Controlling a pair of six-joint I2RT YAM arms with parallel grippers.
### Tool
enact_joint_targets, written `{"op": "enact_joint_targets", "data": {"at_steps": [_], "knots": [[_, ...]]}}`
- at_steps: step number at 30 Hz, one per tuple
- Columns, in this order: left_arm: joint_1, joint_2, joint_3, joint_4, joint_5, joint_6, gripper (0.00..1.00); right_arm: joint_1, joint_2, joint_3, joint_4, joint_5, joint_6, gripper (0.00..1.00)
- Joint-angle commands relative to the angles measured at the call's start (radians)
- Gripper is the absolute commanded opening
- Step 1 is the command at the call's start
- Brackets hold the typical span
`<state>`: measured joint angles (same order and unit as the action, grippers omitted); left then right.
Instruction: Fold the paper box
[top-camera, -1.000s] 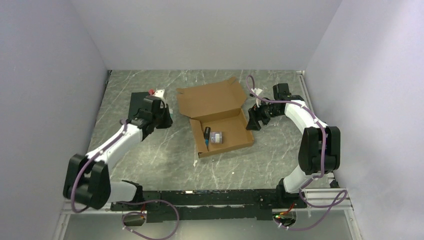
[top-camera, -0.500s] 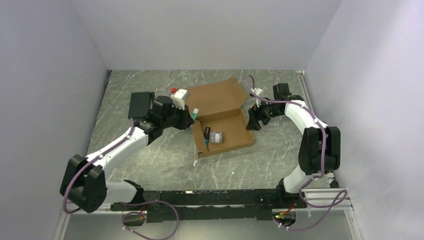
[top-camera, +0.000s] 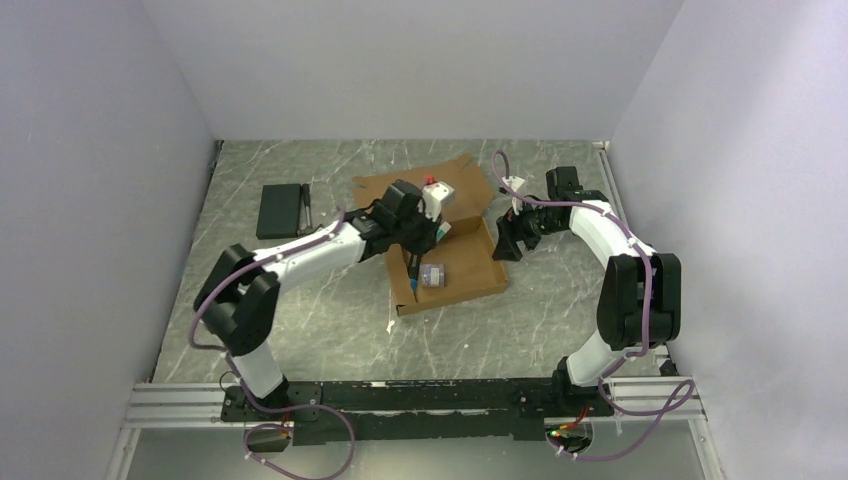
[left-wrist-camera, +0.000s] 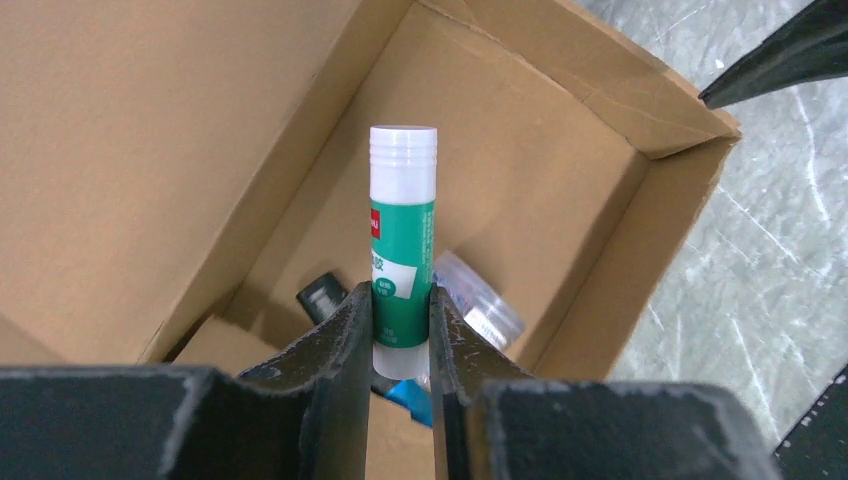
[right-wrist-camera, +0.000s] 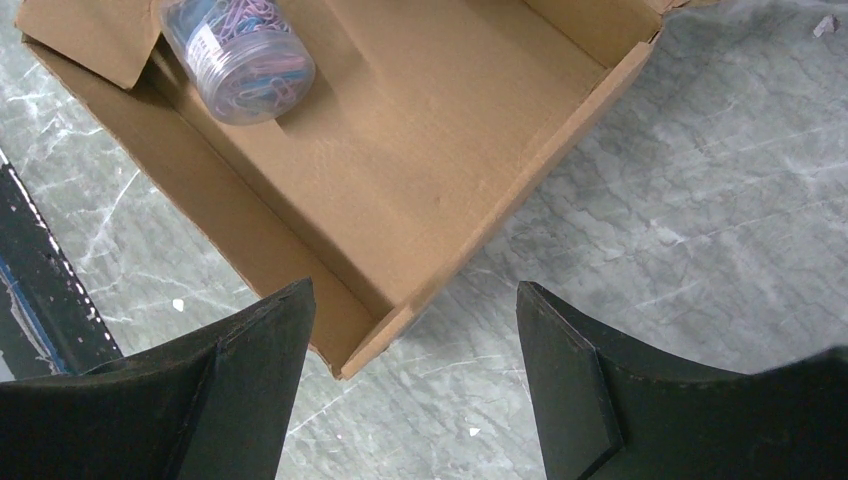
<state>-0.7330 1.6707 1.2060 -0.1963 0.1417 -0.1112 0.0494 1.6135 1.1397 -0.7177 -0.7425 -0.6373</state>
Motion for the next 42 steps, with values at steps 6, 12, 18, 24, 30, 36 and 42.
{"op": "enact_joint_targets", "data": {"at_steps": [6,12,18,24,30,36,42], "knots": [[-0.040,0.157,0.165,-0.085,-0.084,0.066,0.36,-0.003,-0.047,0.025,-0.006,-0.037,-0.030,0.78],[-0.043,0.117,0.160,-0.085,-0.133,0.054,0.46,-0.003,-0.051,0.025,-0.008,-0.040,-0.032,0.78],[-0.042,-0.030,0.042,-0.074,-0.276,-0.037,0.55,-0.003,-0.058,0.024,-0.008,-0.042,-0.032,0.78],[-0.013,-0.184,-0.154,-0.066,-0.365,-0.310,0.90,-0.003,-0.062,0.025,-0.007,-0.044,-0.032,0.78],[0.065,-0.208,-0.256,-0.027,-0.222,-0.542,0.85,-0.003,-0.061,0.023,-0.008,-0.048,-0.033,0.78],[0.079,-0.083,-0.166,-0.168,-0.350,-0.616,0.70,-0.003,-0.064,0.023,-0.009,-0.046,-0.033,0.78],[0.085,0.031,-0.148,-0.160,-0.323,-0.621,0.48,-0.003,-0.062,0.023,-0.011,-0.045,-0.036,0.78]]}}
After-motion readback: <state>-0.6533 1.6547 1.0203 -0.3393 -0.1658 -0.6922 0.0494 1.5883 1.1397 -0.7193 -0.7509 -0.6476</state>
